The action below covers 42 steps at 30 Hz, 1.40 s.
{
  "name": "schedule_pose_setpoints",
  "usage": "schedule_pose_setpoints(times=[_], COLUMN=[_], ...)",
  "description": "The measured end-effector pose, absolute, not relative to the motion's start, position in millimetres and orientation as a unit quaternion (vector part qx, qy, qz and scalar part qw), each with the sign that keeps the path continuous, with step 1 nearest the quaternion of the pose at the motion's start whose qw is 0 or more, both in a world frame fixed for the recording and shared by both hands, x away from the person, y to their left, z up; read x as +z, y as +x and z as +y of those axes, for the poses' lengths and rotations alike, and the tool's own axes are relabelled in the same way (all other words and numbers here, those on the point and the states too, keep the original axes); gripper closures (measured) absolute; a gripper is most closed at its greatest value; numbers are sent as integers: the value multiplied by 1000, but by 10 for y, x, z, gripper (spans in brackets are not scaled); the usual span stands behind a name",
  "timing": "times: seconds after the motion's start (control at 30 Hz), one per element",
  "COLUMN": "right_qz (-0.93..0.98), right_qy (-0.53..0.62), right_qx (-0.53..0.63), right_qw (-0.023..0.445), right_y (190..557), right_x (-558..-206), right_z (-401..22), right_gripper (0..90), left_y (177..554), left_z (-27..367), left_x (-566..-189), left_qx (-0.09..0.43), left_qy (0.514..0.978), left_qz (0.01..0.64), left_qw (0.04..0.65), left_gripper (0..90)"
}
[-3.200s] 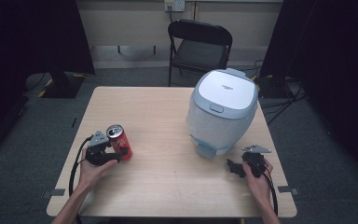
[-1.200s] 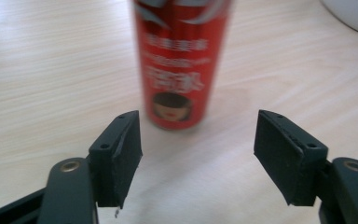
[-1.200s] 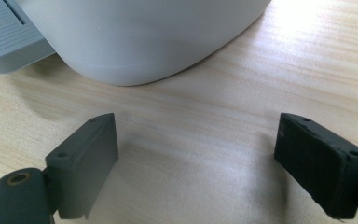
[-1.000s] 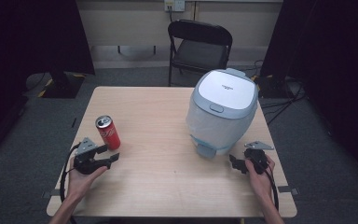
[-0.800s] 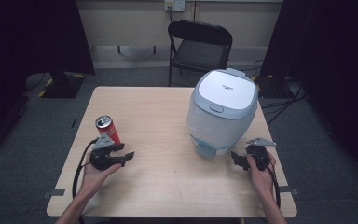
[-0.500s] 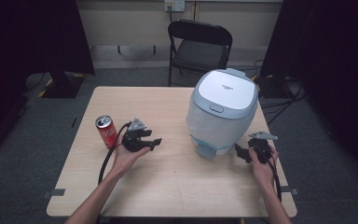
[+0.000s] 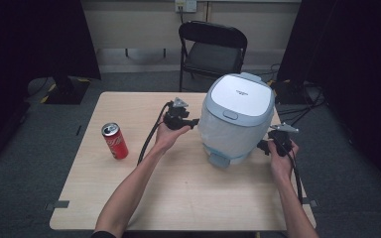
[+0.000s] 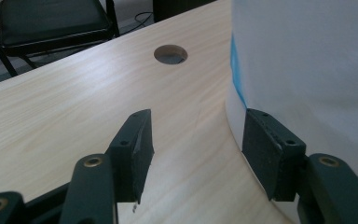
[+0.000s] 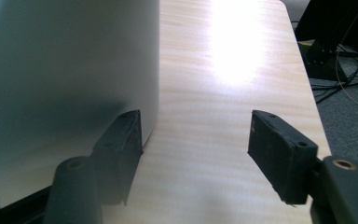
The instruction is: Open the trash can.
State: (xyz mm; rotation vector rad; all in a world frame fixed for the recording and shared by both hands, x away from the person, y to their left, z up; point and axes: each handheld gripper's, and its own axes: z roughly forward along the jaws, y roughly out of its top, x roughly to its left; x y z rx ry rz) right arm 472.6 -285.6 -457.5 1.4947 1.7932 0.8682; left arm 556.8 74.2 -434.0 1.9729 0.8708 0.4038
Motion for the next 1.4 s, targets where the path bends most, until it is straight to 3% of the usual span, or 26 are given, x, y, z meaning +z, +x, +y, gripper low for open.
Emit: schedule_pose_setpoints(times=[0.13,0.3,0.5,0.57,0.63,0.73,1.07,1.17,1.4], right_qz=[670,676,678,687,694,703,727,731,749], right_qy=[571,553,538,532,531,516,485,474,453], right_qx=[337,360,384,385,387,404,419,429,427], right_qw=[334,328,322,311,296,276,248,238,228], right_y=[4791,4843,4883,4905,4914,4906,4827,4759,4587], right_x=[-4544,-4531,-4524,-4504,-4485,-4477,-4493,-4503,-4485], right_z=[-2843,-2856,-2796,-2734,-2719,-2664,-2439,-2337,-2208], right_gripper=[409,509,537,655,684,687,726,787,794], left_y=[5628,5581,5627,5593,5567,5458,5109,4981,4761], left_z=[613,550,569,632,662,814,1093,1180,1315], left_x=[-4394,-4410,-4465,-4471,-4471,-4503,-4470,-4465,-4444], left_qx=[181,162,149,132,126,109,122,131,134], left_qy=[805,805,804,796,795,791,796,796,800], left_qz=[352,343,351,352,350,349,351,351,350], left_qw=[443,456,457,474,479,491,477,476,469], left_gripper=[431,437,459,507,548,621,637,672,711])
